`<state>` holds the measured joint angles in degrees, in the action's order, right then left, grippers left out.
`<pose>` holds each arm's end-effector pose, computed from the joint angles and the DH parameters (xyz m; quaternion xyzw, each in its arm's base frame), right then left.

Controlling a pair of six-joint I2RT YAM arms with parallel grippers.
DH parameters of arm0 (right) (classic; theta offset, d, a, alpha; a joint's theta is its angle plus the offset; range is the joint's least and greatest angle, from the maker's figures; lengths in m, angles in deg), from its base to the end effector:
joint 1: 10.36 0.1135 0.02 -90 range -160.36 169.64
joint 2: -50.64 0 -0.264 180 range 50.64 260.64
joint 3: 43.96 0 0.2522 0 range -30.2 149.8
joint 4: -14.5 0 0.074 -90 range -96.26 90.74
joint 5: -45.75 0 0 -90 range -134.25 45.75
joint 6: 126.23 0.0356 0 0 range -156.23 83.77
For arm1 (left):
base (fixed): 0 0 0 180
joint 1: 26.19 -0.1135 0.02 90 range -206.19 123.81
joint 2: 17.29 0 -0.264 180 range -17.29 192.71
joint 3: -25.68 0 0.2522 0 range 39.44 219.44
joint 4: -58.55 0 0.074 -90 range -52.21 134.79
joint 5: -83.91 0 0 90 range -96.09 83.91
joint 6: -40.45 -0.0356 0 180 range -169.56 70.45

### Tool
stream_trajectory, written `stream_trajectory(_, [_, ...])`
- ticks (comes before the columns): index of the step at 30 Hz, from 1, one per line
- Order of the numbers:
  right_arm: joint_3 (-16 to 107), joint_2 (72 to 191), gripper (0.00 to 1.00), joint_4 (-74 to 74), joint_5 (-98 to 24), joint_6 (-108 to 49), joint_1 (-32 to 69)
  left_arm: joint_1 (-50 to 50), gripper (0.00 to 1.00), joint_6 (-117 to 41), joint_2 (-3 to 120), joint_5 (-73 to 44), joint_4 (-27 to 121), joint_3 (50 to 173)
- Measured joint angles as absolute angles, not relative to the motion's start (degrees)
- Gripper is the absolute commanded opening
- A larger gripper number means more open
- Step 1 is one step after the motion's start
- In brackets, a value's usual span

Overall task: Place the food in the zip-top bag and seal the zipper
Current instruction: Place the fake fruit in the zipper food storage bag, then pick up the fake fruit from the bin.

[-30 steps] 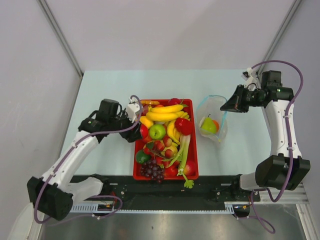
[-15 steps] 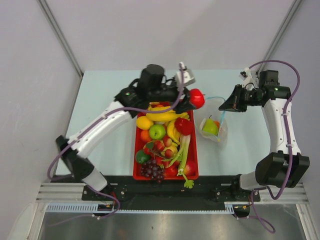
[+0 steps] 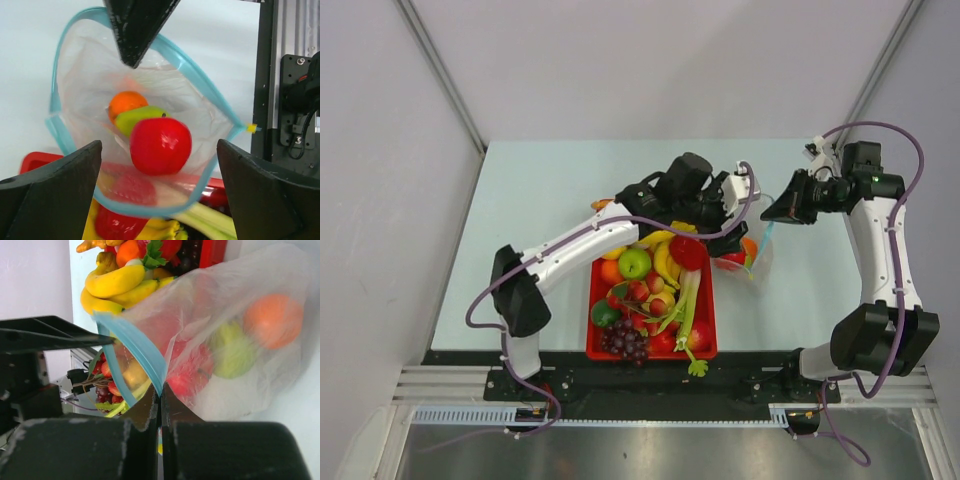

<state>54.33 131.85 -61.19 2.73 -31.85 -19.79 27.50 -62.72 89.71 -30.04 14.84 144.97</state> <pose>0.2725 -0.0189 0.3646 -0.0009 0.8895 0.3724 0.2648 0.2457 -0.3587 0.3641 0.5547 0.6561 -0.3355 0.3863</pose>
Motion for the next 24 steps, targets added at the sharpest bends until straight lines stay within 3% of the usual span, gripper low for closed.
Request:
stream_trajectory(5, [54.0, 131.8, 0.0, -61.6, 2.7, -32.0, -21.7, 23.3, 1.0, -70.1, 86.7, -35.7, 11.0, 145.6])
stream_trajectory(13, [53.9, 131.8, 0.0, -61.5, 2.7, -31.7, -23.8, 20.1, 1.0, -99.6, 79.6, -37.7, -3.2, 143.4])
stream_trajectory(24, [53.6, 131.9, 0.0, -61.0, 2.6, -30.4, -25.6, 26.8, 1.0, -116.6, 90.2, -29.8, -10.9, 142.5])
